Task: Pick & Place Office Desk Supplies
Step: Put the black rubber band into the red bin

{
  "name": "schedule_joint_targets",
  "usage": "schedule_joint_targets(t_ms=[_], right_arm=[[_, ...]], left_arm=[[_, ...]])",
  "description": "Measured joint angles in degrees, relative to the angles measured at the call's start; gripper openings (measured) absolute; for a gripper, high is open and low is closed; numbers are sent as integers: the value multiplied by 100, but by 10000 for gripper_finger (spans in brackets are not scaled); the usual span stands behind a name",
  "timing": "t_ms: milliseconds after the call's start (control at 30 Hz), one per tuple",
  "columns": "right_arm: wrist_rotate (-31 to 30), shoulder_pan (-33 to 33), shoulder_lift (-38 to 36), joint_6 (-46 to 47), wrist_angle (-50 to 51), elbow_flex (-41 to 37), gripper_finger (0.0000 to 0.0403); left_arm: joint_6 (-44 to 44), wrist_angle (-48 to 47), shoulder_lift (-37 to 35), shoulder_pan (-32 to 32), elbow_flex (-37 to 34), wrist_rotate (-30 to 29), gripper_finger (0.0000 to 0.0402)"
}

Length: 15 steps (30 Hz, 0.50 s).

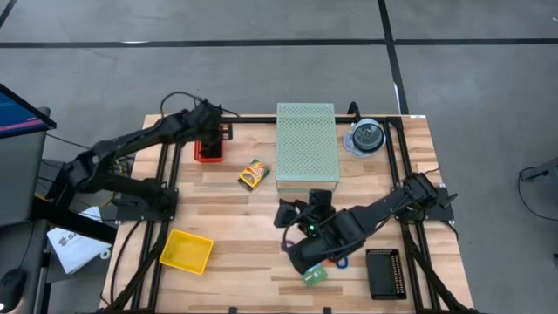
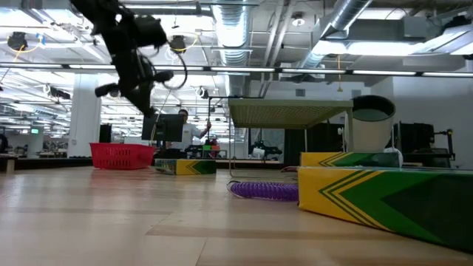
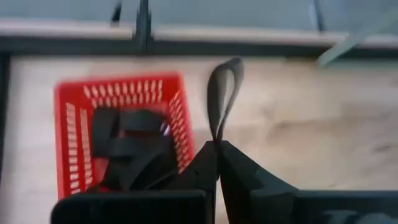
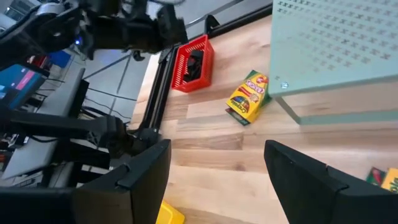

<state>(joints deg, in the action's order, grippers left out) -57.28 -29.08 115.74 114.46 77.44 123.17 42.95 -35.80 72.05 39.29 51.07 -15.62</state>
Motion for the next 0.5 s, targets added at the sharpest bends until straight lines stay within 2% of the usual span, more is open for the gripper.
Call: schedule_joint_targets(t_ms=[300,500], right_arm=[[5,-250,0,862,661,0,255],[11,-273,0,965,833,0,255]], left_arm=[[-29,-211,184,341,-416,-37,0],[-29,-178,184,396,-698,58,10]])
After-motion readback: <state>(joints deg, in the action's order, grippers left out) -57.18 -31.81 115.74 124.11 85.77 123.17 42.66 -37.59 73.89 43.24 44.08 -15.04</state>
